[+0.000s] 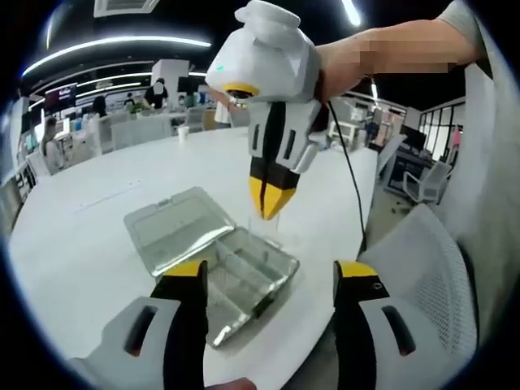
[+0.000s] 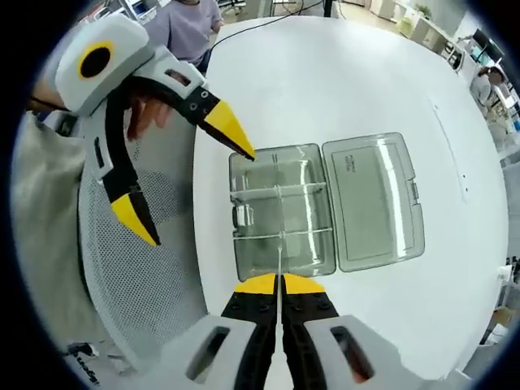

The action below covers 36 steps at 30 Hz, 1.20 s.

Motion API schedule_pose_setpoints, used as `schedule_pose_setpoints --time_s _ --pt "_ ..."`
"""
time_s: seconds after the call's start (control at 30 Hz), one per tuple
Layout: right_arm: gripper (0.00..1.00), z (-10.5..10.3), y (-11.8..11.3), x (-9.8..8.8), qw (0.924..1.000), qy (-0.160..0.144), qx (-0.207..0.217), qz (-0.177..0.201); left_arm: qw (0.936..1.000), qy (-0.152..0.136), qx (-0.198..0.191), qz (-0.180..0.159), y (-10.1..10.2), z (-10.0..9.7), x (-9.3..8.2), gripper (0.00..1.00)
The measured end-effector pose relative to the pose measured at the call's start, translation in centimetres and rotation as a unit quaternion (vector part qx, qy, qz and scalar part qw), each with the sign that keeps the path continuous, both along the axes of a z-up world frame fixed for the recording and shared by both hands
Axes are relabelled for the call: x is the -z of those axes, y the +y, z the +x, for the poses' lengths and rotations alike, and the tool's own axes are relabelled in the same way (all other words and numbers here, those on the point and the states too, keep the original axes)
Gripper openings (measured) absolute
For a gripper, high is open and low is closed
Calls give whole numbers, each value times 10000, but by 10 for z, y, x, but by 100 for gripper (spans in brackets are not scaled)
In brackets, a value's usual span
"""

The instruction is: Insert the divider into the dual guide fixture by aligning both edges with the guide slots and pushing it downward to the bottom, including one-sided entry, uneven engagement, binding, and posture correction.

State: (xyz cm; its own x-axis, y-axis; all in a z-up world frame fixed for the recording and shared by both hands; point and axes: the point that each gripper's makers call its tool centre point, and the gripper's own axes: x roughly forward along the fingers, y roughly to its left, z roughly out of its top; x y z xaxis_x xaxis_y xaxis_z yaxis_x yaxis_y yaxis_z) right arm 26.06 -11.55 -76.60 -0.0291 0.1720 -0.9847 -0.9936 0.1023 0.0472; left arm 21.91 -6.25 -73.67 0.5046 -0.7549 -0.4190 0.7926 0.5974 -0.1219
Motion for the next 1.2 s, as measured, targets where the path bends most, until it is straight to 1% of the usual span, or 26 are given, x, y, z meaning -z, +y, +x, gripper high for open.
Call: schedule_pose_setpoints --time_s 0.33,0.53,0.7,1.2 --pt "0 3 4 7 9994 -114 -306 -67 9999 81 -121 35 5 -3 6 66" --pt "0 4 5 11 9991 -132 -396 -111 9998 96 -165 47 7 -3 7 68" --pt "0 7 5 16 9991 -124 -390 -124 9996 143 -212 67 10 -3 9 71" --pt "0 8 6 17 9992 -83 -375 -144 9996 154 -237 65 13 -3 9 71"
